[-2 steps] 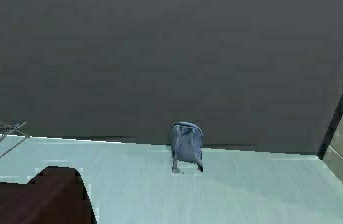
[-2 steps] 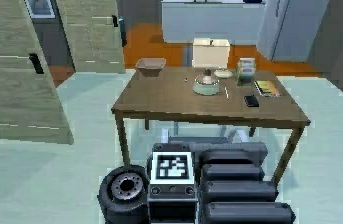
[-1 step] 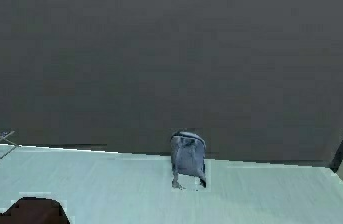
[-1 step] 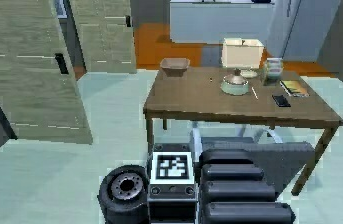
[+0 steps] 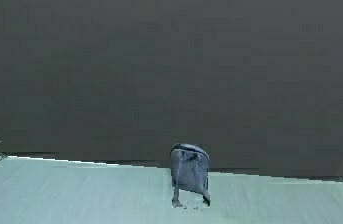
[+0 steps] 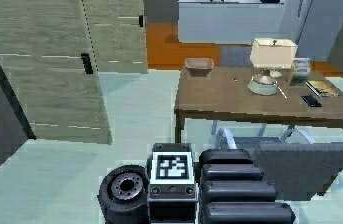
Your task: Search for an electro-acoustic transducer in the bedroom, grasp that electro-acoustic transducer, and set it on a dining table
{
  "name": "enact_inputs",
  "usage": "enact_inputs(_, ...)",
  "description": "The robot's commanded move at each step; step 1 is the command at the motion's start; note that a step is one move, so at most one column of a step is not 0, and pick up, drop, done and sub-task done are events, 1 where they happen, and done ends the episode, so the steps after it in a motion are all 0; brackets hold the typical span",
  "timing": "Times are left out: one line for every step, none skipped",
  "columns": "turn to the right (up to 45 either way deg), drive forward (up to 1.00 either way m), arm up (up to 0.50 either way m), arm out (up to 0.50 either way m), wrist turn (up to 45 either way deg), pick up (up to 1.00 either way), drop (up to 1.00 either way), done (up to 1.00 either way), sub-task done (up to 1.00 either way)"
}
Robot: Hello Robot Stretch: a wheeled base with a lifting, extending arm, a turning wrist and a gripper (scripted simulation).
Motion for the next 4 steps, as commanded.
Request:
enact_inputs(45.0,0.0,0.0,0.0,0.0,0.0,0.0,0.0,0.0)
enact_inputs(24.0,0.0,0.0,0.0,0.0,0.0,0.0,0.0,0.0)
enact_inputs(0.0,0.65,0.0,0.0,0.0,0.0,0.0,0.0,0.0)
enact_inputs(3.0,0.0,0.0,0.0,0.0,0.0,0.0,0.0,0.0)
